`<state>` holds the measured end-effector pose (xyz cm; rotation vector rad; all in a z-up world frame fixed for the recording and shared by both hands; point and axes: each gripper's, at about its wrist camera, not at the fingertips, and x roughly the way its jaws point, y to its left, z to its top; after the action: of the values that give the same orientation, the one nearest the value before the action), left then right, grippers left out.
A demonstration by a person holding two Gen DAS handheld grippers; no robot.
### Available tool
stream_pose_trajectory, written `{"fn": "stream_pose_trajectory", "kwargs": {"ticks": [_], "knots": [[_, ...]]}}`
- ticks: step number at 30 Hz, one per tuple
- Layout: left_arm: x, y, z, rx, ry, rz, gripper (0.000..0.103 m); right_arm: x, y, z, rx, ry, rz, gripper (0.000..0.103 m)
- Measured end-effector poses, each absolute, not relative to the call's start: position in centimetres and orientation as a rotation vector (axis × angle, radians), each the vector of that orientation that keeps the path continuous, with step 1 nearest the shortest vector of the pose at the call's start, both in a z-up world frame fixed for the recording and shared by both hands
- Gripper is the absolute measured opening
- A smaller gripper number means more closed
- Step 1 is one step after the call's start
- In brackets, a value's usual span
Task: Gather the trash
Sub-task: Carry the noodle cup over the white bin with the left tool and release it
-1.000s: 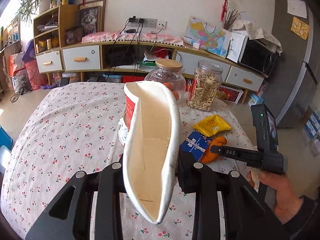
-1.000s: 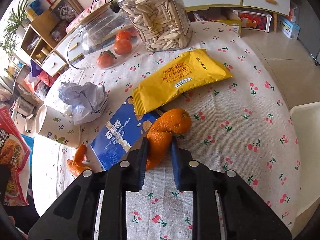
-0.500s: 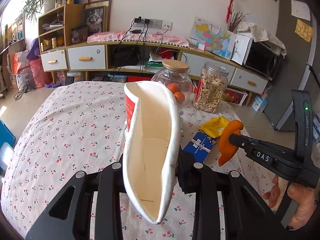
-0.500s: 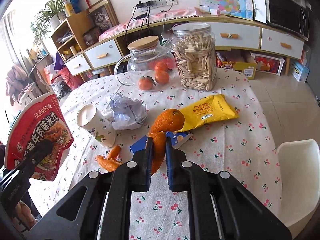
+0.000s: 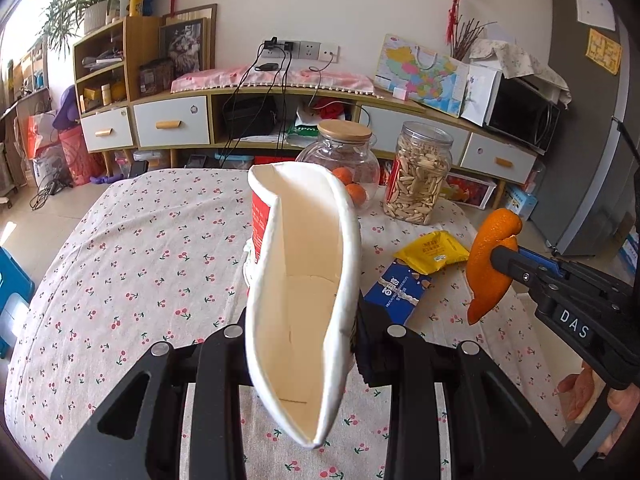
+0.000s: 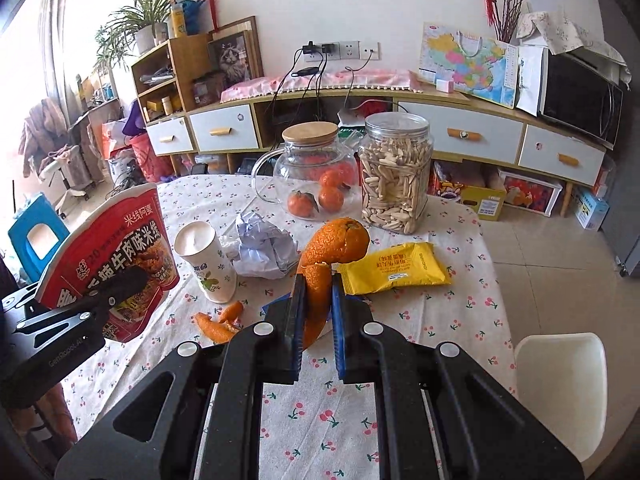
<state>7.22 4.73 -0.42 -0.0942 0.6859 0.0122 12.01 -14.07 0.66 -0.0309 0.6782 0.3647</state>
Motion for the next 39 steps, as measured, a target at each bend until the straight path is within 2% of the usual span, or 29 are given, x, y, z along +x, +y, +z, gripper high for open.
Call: {"fn": "stream_pose_trajectory", "kwargs": {"ticks": [19,39], "knots": [[7.8,-1.6,0.7,-0.04,0.637,-0.101,0.031,10.7,-21.4,1.4,-0.007,0.629,0.25,0.011],[9.1,-15.3,1.5,0.041,0.634,-0.284,0.031,9.4,-34.8,0.5,0.063,0.635,0.024,0.011]]}}
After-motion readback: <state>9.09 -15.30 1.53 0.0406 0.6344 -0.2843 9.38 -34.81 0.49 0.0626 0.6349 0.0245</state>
